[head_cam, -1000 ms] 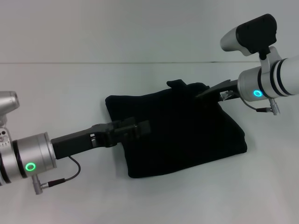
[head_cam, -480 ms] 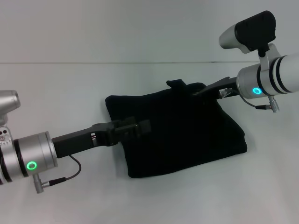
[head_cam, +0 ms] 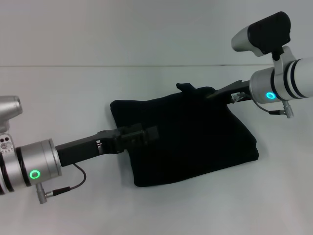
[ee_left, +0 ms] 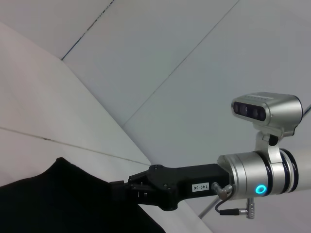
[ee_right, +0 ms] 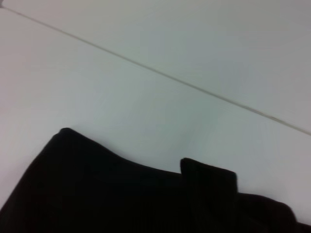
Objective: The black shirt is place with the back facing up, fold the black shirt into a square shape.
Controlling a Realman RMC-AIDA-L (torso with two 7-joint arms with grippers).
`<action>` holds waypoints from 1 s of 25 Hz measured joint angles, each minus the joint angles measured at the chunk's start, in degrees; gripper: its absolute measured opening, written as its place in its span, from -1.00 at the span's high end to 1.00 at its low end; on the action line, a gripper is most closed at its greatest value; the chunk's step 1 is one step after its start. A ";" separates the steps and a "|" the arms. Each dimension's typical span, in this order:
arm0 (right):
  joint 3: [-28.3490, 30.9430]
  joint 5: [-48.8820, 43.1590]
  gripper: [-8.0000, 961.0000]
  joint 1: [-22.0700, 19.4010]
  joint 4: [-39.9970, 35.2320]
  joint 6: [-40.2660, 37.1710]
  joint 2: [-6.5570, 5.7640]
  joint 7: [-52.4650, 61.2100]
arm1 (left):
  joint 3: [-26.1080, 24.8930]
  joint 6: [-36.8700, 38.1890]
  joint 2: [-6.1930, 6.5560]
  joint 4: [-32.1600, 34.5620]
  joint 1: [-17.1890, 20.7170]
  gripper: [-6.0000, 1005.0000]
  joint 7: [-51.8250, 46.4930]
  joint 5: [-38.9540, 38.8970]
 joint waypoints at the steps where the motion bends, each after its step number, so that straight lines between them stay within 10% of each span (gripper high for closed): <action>1: 0.13 0.01 0.86 -0.23 -0.08 0.35 0.00 0.09 | 0.00 0.00 0.00 0.00 0.00 -0.78 0.00 0.00; 25: 0.39 4.27 0.94 -6.60 -1.60 6.86 -0.23 -0.03 | 0.09 -0.61 0.00 0.00 -0.48 -0.78 1.04 0.00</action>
